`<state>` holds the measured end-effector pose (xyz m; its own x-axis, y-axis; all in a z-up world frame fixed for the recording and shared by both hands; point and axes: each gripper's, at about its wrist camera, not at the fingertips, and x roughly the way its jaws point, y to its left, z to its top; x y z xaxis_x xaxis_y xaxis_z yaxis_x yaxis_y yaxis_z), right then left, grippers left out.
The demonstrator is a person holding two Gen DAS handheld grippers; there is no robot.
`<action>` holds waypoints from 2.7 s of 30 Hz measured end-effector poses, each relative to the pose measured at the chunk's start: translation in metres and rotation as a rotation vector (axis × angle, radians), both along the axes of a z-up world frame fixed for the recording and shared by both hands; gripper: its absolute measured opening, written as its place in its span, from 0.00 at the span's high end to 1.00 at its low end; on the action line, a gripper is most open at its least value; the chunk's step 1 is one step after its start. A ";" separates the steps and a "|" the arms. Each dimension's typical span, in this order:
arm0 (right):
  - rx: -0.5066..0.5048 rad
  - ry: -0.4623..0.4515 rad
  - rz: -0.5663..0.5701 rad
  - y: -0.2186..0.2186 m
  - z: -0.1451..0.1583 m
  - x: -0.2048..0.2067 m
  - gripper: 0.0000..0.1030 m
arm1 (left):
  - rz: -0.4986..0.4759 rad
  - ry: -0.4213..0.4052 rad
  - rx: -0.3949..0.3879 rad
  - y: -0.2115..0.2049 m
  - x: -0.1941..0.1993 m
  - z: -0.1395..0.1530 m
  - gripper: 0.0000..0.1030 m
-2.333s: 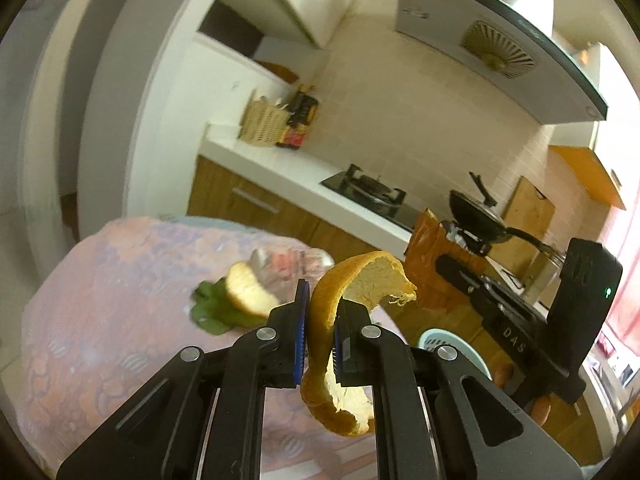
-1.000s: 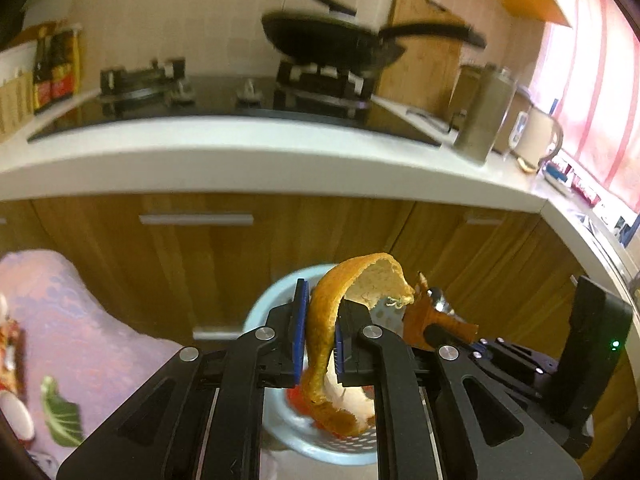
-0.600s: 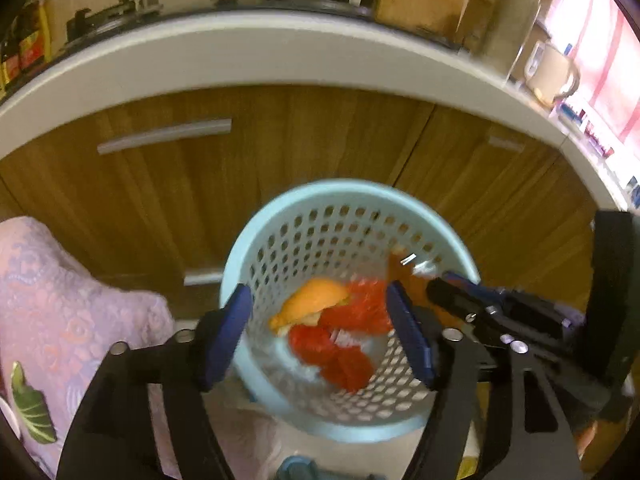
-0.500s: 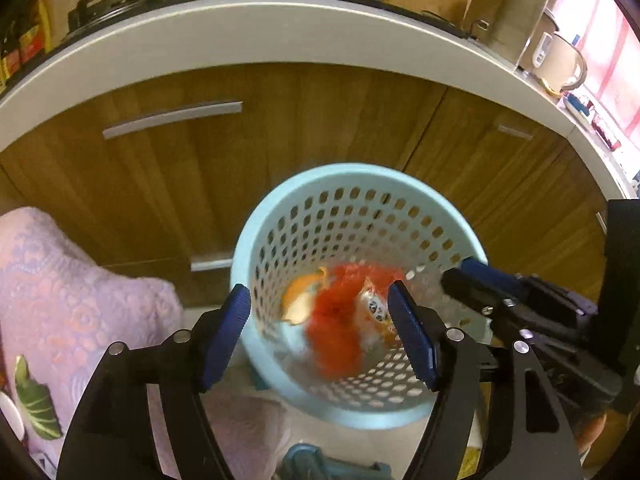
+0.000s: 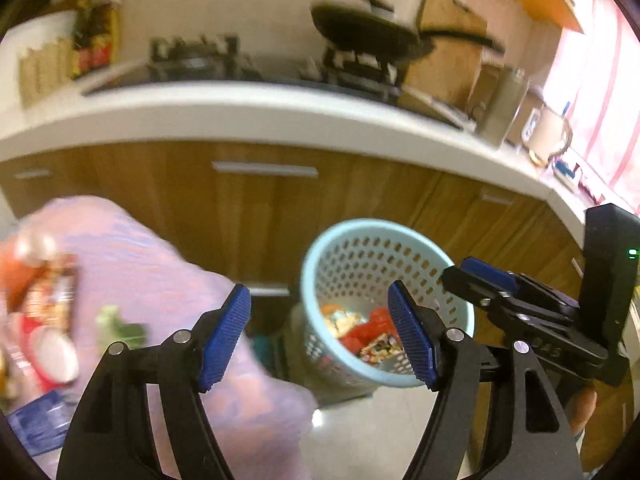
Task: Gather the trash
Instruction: 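Grasp the bread crust with the left tool while the right tool grasps the milk carton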
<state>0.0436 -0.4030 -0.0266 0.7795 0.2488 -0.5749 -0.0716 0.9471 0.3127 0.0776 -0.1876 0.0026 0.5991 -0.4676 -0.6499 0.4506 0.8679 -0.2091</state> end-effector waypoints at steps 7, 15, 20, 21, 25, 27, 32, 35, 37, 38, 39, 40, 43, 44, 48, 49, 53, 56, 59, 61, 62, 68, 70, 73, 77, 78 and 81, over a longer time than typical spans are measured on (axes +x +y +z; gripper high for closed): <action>-0.041 -0.087 0.175 0.079 0.022 -0.006 0.50 | 0.158 -0.163 -0.036 0.094 -0.054 0.050 0.32; -0.044 -0.189 0.393 0.171 0.030 -0.007 0.50 | 0.425 -0.235 -0.081 0.215 -0.091 0.066 0.32; -0.021 -0.232 0.486 0.216 0.021 -0.001 0.41 | 0.559 -0.191 -0.139 0.273 -0.091 0.050 0.32; -0.017 -0.238 0.496 0.220 0.018 0.000 0.39 | 0.578 -0.173 -0.152 0.283 -0.089 0.044 0.32; -0.026 -0.236 0.539 0.239 0.006 0.012 0.33 | 0.630 -0.097 -0.195 0.309 -0.075 0.017 0.33; -0.044 -0.231 0.567 0.245 0.003 0.018 0.30 | 0.651 -0.049 -0.222 0.317 -0.063 0.001 0.33; -0.118 -0.217 0.628 0.254 -0.003 0.030 0.22 | 0.643 0.034 -0.290 0.326 -0.038 -0.026 0.40; -0.147 -0.208 0.664 0.256 -0.007 0.036 0.22 | 0.638 0.069 -0.305 0.327 -0.025 -0.038 0.49; -0.144 -0.192 0.706 0.258 -0.010 0.041 0.22 | 0.632 0.097 -0.308 0.325 -0.018 -0.044 0.55; -0.134 -0.180 0.739 0.260 -0.011 0.042 0.22 | 0.621 0.113 -0.309 0.323 -0.016 -0.048 0.58; -0.136 -0.173 0.757 0.262 -0.012 0.042 0.22 | 0.617 0.121 -0.306 0.322 -0.014 -0.051 0.59; -0.153 -0.167 0.772 0.266 -0.013 0.043 0.22 | 0.614 0.128 -0.301 0.320 -0.013 -0.054 0.63; -0.198 -0.143 0.835 0.281 -0.017 0.041 0.22 | 0.626 0.135 -0.290 0.320 -0.011 -0.059 0.78; -0.220 -0.126 0.857 0.287 -0.019 0.042 0.22 | 0.631 0.136 -0.302 0.323 -0.011 -0.060 0.87; -0.291 -0.109 0.897 0.304 -0.024 0.035 0.22 | 0.619 0.134 -0.415 0.336 -0.017 -0.065 0.94; -0.312 -0.110 0.898 0.307 -0.025 0.033 0.22 | 0.624 0.122 -0.416 0.338 -0.020 -0.064 0.94; -0.401 -0.117 0.894 0.318 -0.031 0.017 0.39 | 0.622 0.069 -0.412 0.339 -0.030 -0.056 0.94; -0.401 -0.112 0.912 0.320 -0.030 -0.004 0.50 | 0.620 0.072 -0.428 0.342 -0.033 -0.056 0.94; -0.363 -0.080 0.949 0.318 -0.031 -0.018 0.55 | 0.620 0.084 -0.435 0.346 -0.033 -0.058 0.94; -0.358 -0.071 0.963 0.321 -0.031 -0.025 0.55 | 0.612 0.105 -0.434 0.346 -0.031 -0.061 0.94; -0.348 -0.067 0.984 0.323 -0.031 -0.027 0.55 | 0.615 0.111 -0.433 0.346 -0.030 -0.062 0.94; -0.380 -0.033 1.022 0.350 -0.035 -0.024 0.40 | 0.609 0.130 -0.413 0.344 -0.028 -0.067 0.86; -0.388 -0.025 1.029 0.360 -0.037 -0.023 0.40 | 0.608 0.125 -0.391 0.342 -0.028 -0.068 0.86; -0.419 -0.045 1.019 0.370 -0.039 -0.026 0.42 | 0.615 0.109 -0.373 0.340 -0.029 -0.068 0.92; -0.409 -0.106 1.031 0.363 -0.033 -0.044 0.65 | 0.610 0.070 -0.369 0.338 -0.033 -0.061 0.94; -0.411 -0.126 1.028 0.359 -0.031 -0.050 0.65 | 0.610 0.055 -0.369 0.338 -0.035 -0.059 0.94; -0.389 -0.163 1.000 0.337 -0.024 -0.066 0.65 | 0.598 0.006 -0.379 0.336 -0.043 -0.049 0.94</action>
